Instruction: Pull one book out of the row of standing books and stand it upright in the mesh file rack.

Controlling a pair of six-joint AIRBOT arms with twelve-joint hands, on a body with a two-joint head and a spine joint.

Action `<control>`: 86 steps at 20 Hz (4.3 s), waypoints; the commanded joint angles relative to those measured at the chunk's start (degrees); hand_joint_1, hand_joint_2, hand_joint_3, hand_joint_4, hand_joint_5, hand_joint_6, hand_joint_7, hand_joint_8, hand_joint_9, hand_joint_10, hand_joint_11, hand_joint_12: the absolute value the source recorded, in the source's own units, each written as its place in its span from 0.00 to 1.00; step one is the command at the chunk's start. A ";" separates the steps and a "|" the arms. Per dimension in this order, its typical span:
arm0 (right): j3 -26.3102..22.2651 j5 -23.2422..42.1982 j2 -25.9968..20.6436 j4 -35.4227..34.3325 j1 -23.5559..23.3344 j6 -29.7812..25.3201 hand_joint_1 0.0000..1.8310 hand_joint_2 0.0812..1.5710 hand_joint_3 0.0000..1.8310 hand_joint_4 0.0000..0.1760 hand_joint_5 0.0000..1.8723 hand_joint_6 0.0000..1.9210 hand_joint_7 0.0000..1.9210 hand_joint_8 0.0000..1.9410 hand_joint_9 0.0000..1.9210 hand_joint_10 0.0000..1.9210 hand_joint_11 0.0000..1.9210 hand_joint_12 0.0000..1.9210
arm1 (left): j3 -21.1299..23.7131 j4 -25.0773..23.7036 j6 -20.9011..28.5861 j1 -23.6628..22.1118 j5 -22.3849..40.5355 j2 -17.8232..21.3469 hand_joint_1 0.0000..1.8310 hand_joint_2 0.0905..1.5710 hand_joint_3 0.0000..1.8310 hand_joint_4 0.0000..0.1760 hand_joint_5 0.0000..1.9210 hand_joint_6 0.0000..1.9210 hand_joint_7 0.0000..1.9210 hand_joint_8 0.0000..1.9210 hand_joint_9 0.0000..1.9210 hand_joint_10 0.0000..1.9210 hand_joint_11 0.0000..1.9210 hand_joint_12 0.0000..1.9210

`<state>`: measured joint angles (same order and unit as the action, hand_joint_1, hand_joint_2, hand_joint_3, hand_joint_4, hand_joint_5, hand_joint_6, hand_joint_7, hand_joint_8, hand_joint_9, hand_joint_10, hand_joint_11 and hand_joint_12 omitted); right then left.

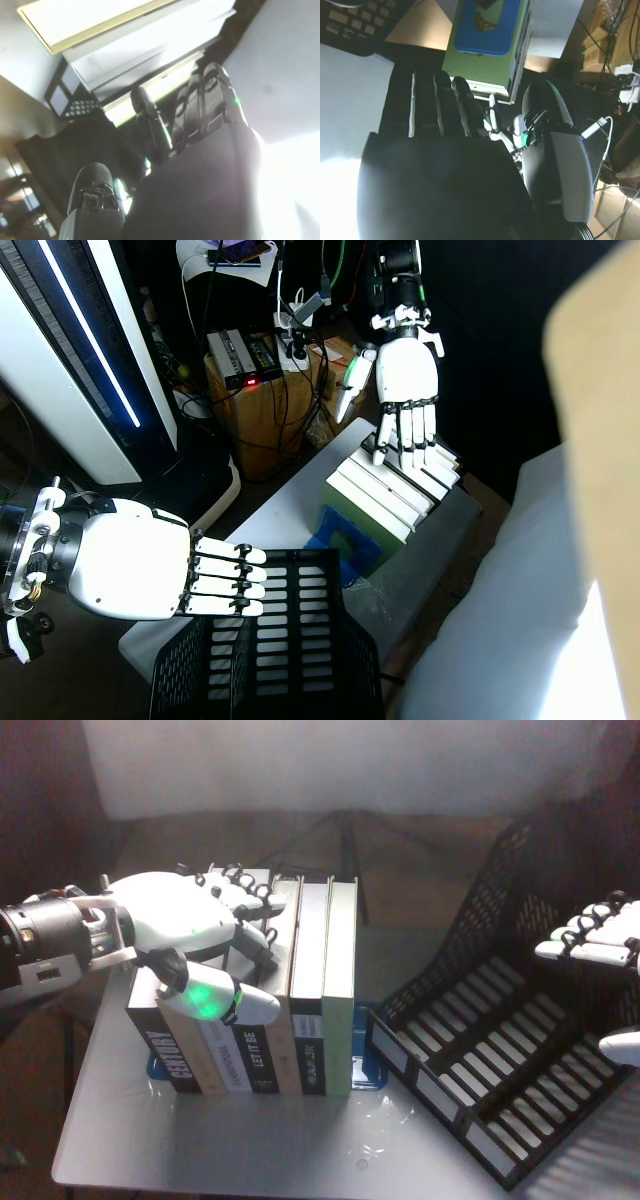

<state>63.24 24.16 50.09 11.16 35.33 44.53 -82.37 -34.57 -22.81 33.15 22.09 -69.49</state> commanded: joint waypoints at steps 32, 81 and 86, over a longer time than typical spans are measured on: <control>0.13 7.05 -0.95 -6.24 3.93 0.01 0.11 0.83 0.00 0.00 0.00 0.00 0.00 0.00 0.00 0.00 0.00 0.00 | 12.08 -17.86 14.04 9.83 9.07 6.68 0.00 0.74 0.00 0.00 0.33 0.01 0.02 0.01 0.00 0.00 0.00 0.00; 2.05 0.47 15.28 67.02 -22.26 -41.27 0.34 0.66 0.00 0.00 0.00 0.00 0.00 0.00 0.00 0.00 0.00 0.00 | 12.57 62.00 -10.05 33.99 45.45 15.85 0.30 0.81 0.00 0.00 0.03 0.01 0.01 0.00 0.00 0.00 0.00 0.00; 3.78 1.29 19.11 67.49 -22.82 -41.25 0.27 0.65 0.01 0.00 0.00 0.00 0.00 0.00 0.00 0.00 0.00 0.00 | 12.95 63.39 -9.70 35.40 46.12 16.32 0.28 0.83 0.00 0.03 0.02 0.00 0.00 0.00 0.00 0.00 0.00 0.00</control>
<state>67.11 22.90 69.67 80.27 13.04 3.29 -69.32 27.81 -32.75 68.55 61.39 -53.76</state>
